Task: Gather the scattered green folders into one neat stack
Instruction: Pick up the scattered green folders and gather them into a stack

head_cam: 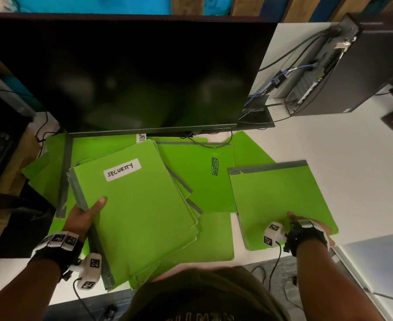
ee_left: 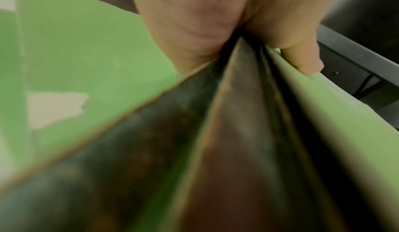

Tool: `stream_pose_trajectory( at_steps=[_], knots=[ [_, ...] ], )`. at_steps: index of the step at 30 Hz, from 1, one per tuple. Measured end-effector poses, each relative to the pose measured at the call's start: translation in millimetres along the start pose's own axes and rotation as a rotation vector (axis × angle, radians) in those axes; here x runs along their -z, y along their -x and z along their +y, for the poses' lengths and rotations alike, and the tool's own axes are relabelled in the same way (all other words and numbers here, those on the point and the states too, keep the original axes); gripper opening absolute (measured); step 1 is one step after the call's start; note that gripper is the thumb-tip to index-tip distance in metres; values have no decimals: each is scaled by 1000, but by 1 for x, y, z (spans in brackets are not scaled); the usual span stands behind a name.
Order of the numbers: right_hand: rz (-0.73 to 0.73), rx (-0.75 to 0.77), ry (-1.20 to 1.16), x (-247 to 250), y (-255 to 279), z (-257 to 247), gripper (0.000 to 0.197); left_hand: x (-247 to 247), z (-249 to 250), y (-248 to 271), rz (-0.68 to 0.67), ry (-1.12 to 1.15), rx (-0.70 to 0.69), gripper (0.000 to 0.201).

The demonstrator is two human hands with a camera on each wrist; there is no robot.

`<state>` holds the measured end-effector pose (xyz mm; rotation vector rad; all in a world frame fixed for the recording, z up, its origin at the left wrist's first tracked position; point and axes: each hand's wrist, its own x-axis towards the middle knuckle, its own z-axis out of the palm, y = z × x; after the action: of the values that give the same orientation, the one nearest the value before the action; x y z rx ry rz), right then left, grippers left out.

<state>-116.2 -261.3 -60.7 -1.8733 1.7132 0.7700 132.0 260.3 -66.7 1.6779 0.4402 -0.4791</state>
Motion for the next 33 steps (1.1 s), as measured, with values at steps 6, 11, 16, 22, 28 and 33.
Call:
stream_pose_trajectory(
  at_steps=[6,11,16,22,28,33],
  knots=[
    [108,-29,-145,11,-74,39,138,7,-15,-15,104,-101,2,82],
    [301,243,-127,32,-27,-1,99,3,-13,-11,110,-139,-10,83],
    [320,305,-34,27,-35,-8,92,-2,-3,-1,119,-193,-31,81],
    [190,83,-292,26,-65,-25,109,-6,-2,0,141,-241,-32,56],
    [237,170,-415,73,-49,-58,75,-10,-3,0,189,-302,-32,60],
    [154,348,-402,100,-67,-86,81,-12,0,1,245,-360,-6,53]
  ],
)
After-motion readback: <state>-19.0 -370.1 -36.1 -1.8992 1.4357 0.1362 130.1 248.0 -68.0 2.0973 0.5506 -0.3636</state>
